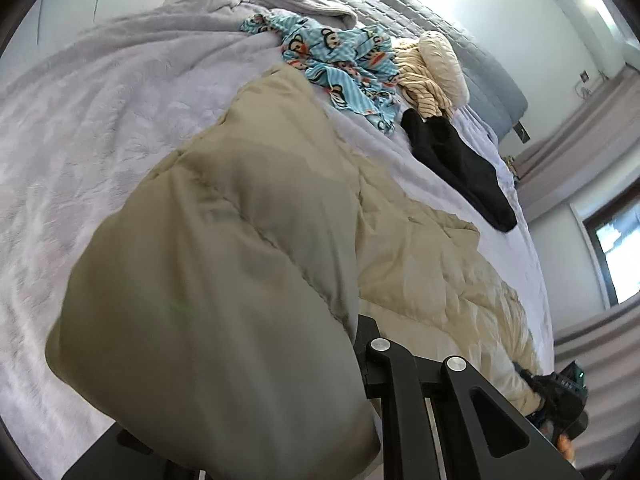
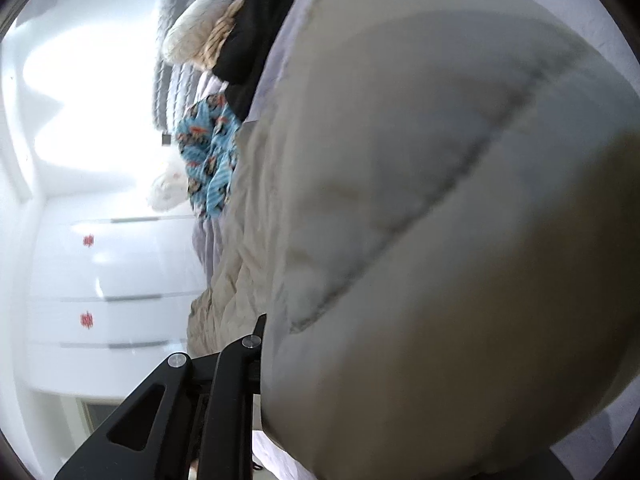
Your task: Fold large clothes
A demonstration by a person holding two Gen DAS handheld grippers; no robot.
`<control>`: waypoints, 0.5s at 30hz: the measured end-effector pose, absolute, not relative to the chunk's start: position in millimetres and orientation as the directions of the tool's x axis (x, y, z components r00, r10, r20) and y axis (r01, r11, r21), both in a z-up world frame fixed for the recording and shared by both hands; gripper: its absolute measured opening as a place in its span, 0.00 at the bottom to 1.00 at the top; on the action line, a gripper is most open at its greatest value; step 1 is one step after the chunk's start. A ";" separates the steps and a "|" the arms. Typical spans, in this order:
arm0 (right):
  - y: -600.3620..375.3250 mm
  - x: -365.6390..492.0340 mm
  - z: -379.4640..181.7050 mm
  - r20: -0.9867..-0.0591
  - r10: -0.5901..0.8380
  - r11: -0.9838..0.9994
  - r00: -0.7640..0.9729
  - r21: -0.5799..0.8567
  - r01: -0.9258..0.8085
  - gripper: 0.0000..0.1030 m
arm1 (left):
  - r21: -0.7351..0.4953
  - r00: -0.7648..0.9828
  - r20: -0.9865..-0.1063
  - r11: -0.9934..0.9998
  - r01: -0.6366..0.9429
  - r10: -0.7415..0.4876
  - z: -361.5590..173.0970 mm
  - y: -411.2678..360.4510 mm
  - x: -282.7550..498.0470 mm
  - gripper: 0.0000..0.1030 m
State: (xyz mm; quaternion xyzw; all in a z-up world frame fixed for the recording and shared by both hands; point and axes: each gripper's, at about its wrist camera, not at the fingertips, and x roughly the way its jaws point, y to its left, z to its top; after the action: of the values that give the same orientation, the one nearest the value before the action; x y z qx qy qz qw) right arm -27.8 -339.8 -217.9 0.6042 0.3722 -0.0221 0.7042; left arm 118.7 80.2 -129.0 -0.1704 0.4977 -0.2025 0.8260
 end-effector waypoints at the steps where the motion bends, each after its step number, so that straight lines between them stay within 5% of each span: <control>1: -336.3 -34.0 -214.9 -0.555 0.428 0.282 0.713 0.832 0.477 0.21 | -0.475 0.421 -0.756 0.862 0.174 -0.501 -125.8 81.9 112.1 0.17; 15: -259.4 -171.1 -228.8 -0.658 0.440 0.245 0.611 0.742 0.623 0.23 | -0.412 0.179 -0.870 0.877 0.247 -0.459 -164.2 162.4 1.6 0.20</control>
State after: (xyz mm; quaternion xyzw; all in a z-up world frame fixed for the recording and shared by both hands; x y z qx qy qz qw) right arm -171.1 -259.4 -228.8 0.6103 0.4357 -0.0696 0.6579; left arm 1.6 162.4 -164.2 -0.0888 0.5973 -0.2316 0.7627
